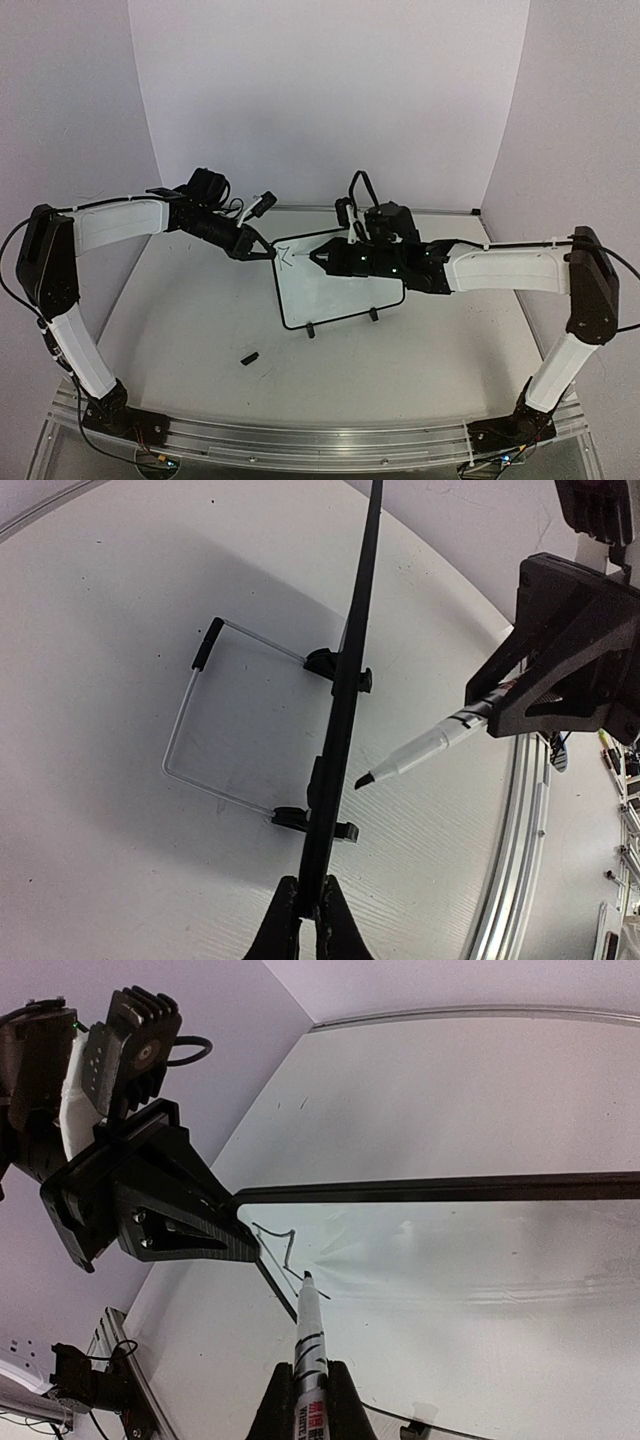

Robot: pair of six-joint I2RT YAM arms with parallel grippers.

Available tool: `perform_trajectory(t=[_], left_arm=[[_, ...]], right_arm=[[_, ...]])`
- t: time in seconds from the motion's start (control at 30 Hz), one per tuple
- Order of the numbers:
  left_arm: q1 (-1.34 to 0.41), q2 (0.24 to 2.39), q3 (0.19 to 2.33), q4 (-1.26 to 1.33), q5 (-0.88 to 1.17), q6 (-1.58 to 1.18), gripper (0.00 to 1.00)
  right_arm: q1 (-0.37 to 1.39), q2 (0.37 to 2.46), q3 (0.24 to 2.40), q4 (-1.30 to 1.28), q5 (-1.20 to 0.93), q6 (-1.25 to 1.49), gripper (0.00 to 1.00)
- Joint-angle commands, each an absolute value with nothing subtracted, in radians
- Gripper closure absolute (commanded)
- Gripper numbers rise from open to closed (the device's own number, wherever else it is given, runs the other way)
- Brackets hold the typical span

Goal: Write a sentence on the whiteboard

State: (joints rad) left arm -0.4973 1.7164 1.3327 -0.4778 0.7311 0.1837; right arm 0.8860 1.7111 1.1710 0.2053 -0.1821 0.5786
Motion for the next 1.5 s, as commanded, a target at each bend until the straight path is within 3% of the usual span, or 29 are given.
perform_trajectory(t=[0.0,1.47], left_arm=[[-0.510,1.701,1.326,-0.524,0.670,0.218,1.00],[-0.516,1.706,1.327,-0.528,0.665,0.222,1.00]], right_arm=[[0.881,1.722,1.204,0.206,-0.137,0.585,1.00],[0.886,1.660,1.177,0.232,-0.160,0.542,1.00]])
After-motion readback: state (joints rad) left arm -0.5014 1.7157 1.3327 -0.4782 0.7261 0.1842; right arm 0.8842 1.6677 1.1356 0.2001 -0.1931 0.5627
